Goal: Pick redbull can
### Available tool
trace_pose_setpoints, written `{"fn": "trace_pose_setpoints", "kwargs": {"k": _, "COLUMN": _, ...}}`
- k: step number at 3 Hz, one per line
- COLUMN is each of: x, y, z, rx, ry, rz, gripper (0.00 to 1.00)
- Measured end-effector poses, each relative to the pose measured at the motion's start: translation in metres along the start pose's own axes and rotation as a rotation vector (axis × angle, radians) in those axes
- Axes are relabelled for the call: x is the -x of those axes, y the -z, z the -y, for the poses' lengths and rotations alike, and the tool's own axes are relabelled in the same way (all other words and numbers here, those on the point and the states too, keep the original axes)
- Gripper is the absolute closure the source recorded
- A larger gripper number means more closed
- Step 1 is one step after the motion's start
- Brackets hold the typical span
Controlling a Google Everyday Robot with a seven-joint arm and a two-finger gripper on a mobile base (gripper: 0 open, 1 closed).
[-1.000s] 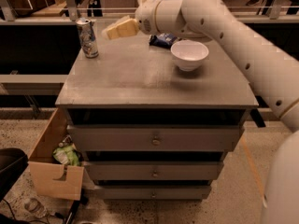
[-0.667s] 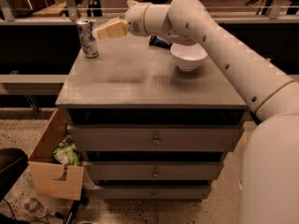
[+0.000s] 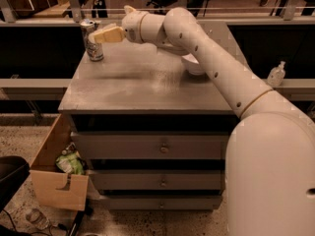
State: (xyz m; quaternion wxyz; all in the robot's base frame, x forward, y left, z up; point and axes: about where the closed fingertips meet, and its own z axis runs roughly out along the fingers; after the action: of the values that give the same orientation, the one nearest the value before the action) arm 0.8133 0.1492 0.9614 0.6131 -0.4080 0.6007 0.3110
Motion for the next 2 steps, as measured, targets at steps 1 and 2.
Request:
{"fn": "trace_pose_setpoints", "kwargs": {"k": 1, "x": -0.010, "y": -0.020, "z": -0.001, "rx": 0.007, "ry": -0.017, "rz": 0.036, "gripper": 0.00}}
{"fn": "trace_pose_setpoints", "kwargs": {"k": 2, "x": -0.015, "y": -0.037, "z": -0.007, "rx": 0.025, "ry": -0.036, "rz": 0.060, "gripper": 0.00}}
